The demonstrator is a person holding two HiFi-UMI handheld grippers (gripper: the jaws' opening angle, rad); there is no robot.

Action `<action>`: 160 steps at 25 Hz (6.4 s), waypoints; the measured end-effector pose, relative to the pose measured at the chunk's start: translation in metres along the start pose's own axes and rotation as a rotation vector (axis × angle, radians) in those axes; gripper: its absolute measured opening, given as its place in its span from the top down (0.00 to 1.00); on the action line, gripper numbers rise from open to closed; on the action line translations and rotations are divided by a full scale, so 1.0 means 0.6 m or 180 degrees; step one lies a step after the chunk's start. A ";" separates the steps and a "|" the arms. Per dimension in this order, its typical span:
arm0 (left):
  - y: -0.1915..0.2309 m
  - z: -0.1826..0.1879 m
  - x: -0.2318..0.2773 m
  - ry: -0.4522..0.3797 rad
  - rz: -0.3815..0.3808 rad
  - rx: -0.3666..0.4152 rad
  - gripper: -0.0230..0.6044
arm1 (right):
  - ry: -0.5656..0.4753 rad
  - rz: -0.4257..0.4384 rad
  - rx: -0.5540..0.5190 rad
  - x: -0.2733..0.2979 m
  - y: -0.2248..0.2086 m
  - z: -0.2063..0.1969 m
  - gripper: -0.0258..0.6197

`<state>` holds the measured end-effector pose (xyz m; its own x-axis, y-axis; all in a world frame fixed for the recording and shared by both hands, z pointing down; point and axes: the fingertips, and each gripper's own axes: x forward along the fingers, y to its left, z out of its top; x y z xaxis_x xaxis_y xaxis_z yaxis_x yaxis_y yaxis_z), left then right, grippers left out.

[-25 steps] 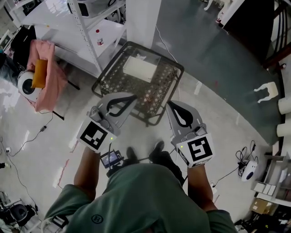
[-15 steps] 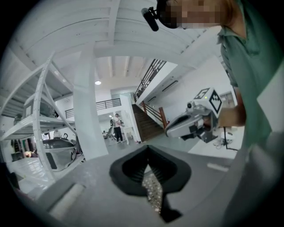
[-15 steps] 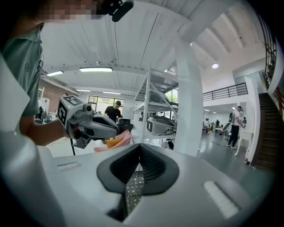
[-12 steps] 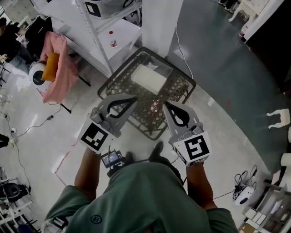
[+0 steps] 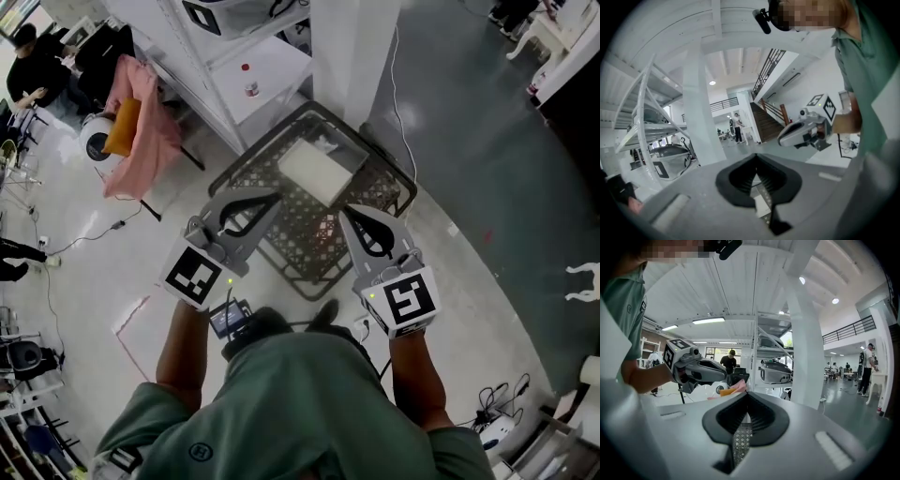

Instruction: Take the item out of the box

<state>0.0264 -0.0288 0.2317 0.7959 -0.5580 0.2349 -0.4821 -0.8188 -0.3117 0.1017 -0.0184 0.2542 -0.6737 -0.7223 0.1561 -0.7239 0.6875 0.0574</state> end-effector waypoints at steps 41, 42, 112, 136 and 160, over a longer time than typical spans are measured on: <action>0.325 -0.221 0.250 0.0032 -0.0409 -0.0551 0.96 | 0.0756 -0.0094 0.0309 0.394 -0.245 -0.136 0.95; 0.329 -0.230 0.261 0.0073 -0.0402 -0.0571 0.96 | 0.0772 -0.0068 0.0323 0.401 -0.255 -0.145 0.95; 0.360 -0.789 0.475 0.0868 -0.0358 -0.1524 0.90 | 0.2861 0.0444 0.0580 0.817 -0.407 -0.881 0.89; 0.362 -0.593 0.439 0.0621 -0.0401 -0.1109 0.90 | 0.2085 -0.0240 0.0465 0.679 -0.461 -0.647 0.93; 0.366 -0.261 0.321 0.0175 -0.0393 -0.0577 0.90 | 0.0967 -0.0559 0.0299 0.447 -0.415 -0.192 0.93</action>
<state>0.0164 -0.3372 0.3524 0.8342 -0.4545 0.3123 -0.4441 -0.8894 -0.1081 0.1184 -0.3750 0.3955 -0.4732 -0.7641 0.4385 -0.8446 0.5350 0.0208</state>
